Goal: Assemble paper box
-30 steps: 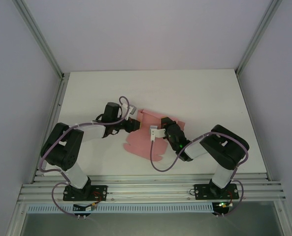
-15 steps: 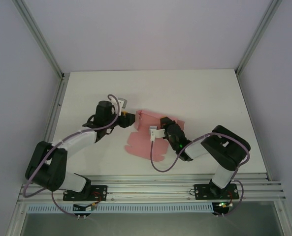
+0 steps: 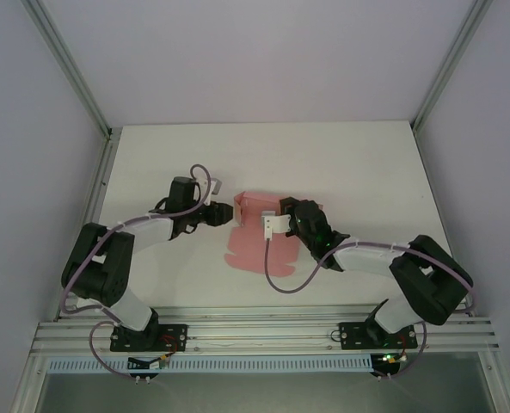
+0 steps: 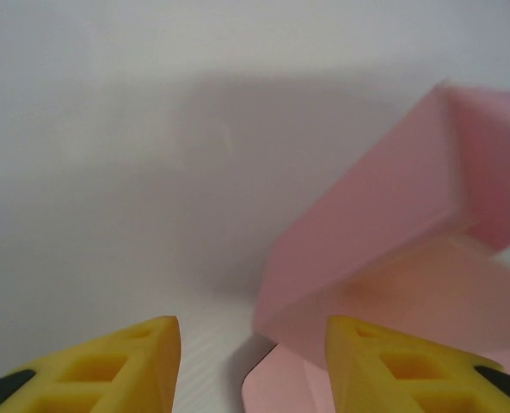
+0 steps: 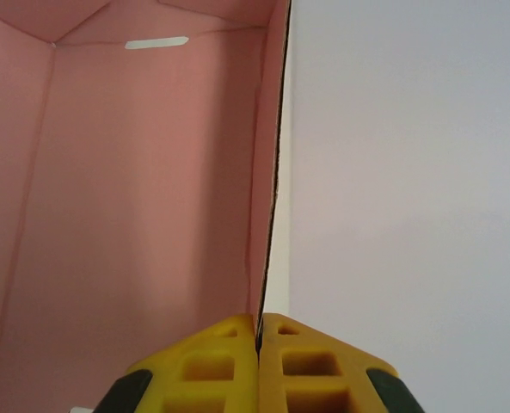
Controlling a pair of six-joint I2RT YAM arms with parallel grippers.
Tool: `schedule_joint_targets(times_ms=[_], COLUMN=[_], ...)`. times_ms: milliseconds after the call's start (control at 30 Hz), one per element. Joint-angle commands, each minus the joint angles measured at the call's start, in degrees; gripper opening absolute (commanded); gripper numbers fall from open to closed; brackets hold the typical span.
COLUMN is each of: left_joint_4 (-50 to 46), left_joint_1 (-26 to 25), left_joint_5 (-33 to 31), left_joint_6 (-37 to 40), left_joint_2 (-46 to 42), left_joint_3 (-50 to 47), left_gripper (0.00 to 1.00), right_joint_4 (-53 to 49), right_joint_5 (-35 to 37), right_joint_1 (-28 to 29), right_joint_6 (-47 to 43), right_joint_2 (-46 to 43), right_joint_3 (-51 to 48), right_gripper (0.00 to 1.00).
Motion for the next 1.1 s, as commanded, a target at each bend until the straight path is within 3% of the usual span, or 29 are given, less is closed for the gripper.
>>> schedule_joint_targets(times_ms=[0,100,333,467,667,900,1067], left_joint_4=[4.92,4.49,1.27,-3.99,-3.41,-0.42,6.40], left_joint_1=[0.29,0.12,-1.94,-5.33,-8.77,-12.55,-12.68], left_joint_5=[8.92,9.68,8.46,0.67,-12.43,-19.78,-19.36], left_joint_6=[1.61,2.94,6.29,9.21,7.96,6.37,4.96], left_joint_2=[2.40,4.69,5.03,3.13,3.35,4.52,3.98], left_joint_3=[3.64,5.18,5.95,6.46,5.65,4.16,0.27], left_gripper=[0.44,0.40,0.36,0.43,0.39,0.42,0.43], right_joint_4=[-0.72,3.74,2.91,0.50,0.00,2.19,2.19], right_joint_5=[-1.25,-0.73,-0.45,0.16,0.86,2.96,6.52], right_joint_1=[-0.06,-0.08,-0.11,-0.11,0.57,1.98,3.84], right_joint_6=[0.18,-0.89,-0.70,-0.96,-1.08,-2.25,-1.94], right_joint_2=[2.62,4.24,3.17,2.25,1.30,2.15,1.93], right_joint_3=[-0.50,-1.50,-1.37,-0.87,-1.12,-2.80,-5.61], right_gripper=[0.00,0.00,0.00,0.00,0.00,0.00,0.00])
